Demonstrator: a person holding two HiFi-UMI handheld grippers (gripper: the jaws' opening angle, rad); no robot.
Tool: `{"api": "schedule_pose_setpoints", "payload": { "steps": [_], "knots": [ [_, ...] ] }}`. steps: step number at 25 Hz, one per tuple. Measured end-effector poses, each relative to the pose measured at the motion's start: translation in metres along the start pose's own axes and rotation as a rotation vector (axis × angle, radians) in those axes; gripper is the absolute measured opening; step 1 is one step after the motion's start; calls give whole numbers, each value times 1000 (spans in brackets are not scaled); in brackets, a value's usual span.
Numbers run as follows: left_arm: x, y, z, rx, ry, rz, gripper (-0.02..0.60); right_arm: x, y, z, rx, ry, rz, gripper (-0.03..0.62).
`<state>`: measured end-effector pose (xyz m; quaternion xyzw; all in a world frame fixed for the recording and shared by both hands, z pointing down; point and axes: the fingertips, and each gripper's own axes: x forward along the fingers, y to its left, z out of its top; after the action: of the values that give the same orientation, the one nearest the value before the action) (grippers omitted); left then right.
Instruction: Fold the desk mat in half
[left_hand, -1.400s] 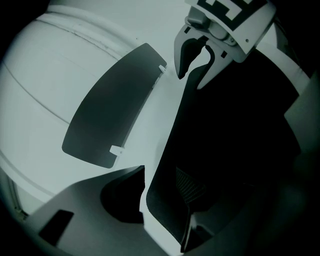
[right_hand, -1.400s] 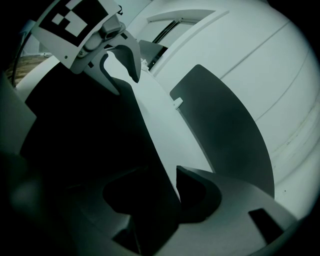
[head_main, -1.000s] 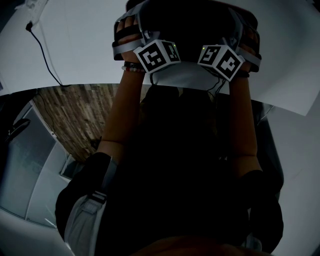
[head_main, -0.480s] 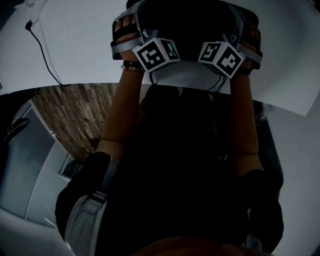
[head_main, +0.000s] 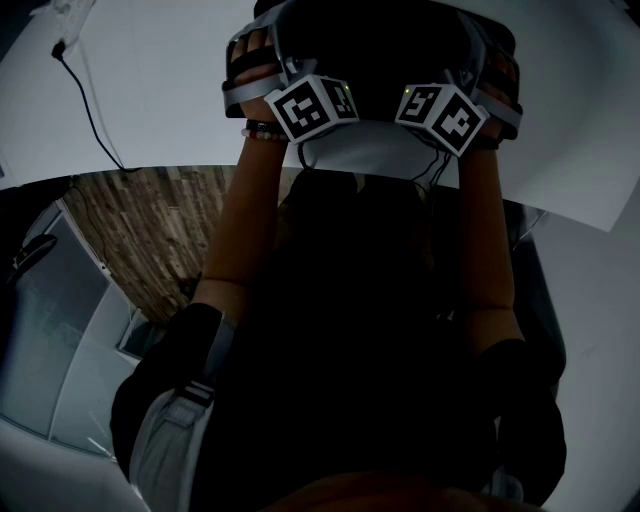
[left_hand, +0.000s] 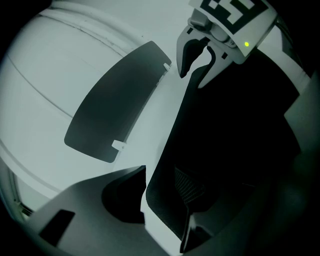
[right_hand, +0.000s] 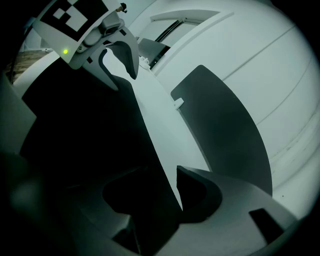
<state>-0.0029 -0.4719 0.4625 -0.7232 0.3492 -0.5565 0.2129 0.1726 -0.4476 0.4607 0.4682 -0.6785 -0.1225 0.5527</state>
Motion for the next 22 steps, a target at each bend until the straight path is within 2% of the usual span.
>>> {"api": "schedule_pose_setpoints", "payload": {
  "steps": [6,22],
  "knots": [
    [-3,8,-1,-20,15,9,193,-7,-8,6,30,-24,4,189],
    [-26,29,20,-139,-50,6,209,-39,-38,25,115,-90,20,189]
  ]
}}
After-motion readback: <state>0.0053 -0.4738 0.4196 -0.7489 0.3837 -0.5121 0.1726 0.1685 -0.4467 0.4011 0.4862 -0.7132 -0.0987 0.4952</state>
